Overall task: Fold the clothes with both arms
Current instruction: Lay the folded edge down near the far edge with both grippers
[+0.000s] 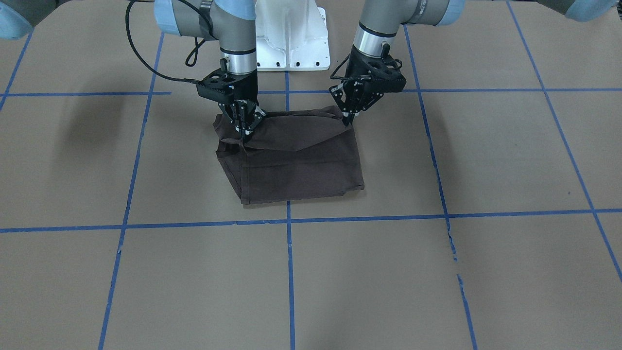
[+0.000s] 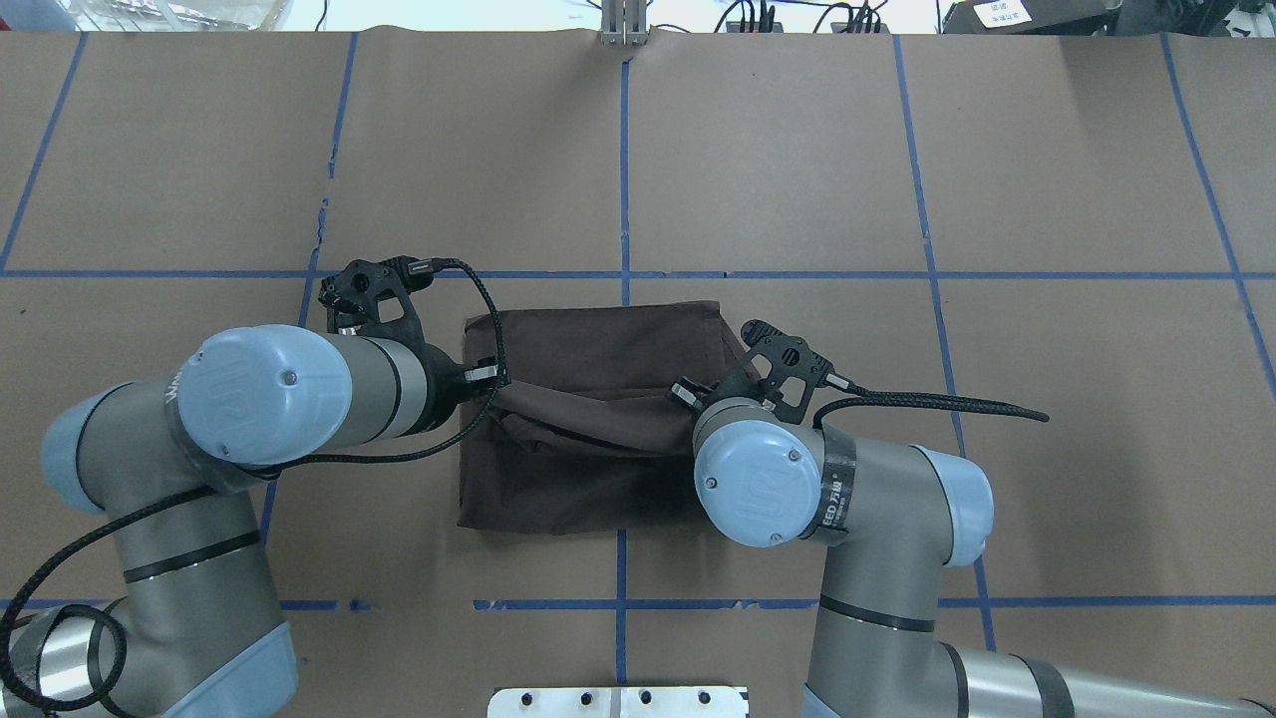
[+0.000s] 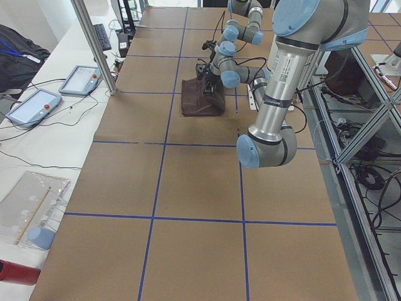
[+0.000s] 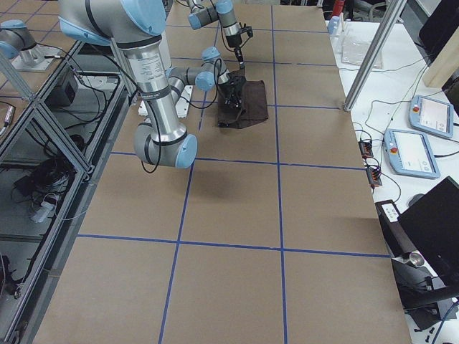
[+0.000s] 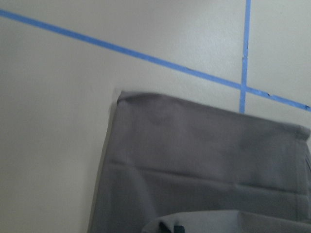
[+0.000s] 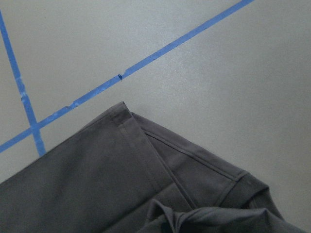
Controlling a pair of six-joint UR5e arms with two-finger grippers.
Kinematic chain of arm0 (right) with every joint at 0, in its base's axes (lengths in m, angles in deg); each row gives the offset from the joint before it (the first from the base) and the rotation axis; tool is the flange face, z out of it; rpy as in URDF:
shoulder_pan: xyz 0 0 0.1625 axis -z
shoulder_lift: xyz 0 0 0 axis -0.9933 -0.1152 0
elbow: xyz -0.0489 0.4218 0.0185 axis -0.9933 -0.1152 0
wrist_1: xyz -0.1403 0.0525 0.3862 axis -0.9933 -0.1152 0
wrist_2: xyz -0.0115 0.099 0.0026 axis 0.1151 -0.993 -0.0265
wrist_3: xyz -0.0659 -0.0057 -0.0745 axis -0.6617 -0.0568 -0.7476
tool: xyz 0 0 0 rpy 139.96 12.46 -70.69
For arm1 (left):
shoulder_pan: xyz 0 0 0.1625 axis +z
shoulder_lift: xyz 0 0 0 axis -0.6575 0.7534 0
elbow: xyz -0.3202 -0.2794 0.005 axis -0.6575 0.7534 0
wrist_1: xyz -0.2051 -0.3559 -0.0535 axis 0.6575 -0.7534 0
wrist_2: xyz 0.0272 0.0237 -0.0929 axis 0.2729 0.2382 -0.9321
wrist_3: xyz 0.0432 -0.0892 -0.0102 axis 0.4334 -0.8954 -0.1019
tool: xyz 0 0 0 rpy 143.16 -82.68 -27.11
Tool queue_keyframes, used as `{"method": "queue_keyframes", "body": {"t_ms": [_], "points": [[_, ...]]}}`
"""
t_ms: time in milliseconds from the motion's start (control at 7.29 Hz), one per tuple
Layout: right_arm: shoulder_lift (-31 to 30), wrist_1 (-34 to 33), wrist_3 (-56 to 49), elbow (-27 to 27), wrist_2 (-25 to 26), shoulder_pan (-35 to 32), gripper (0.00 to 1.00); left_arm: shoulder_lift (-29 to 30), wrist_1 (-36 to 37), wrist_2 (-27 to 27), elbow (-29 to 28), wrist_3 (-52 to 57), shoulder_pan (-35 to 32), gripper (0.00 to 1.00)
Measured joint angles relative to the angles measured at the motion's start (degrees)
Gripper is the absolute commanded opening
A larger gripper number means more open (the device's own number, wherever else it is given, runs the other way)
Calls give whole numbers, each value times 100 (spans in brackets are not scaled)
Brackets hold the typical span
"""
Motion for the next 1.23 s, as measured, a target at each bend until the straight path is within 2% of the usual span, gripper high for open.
{"method": "queue_keyframes", "body": {"t_ms": [274, 686, 823, 961, 1098, 1235], "points": [[293, 104, -42, -450, -36, -134, 0, 9, -232, 0, -306, 173, -167, 0], [370, 116, -194, -569, -242, -396, 0, 164, -593, 0, -847, 283, -351, 0], [372, 117, -228, -598, -278, -447, 42, 198, -648, 0, -987, 303, -371, 0], [372, 117, -338, -661, -293, -473, 99, 212, -728, -2, -1109, 315, -375, 58], [377, 121, -617, -750, -295, -486, 100, 215, -790, -10, -1190, 339, -375, 100], [383, 130, -934, -829, -297, -508, 100, 218, -817, -19, -1244, 506, -375, 100]]}}
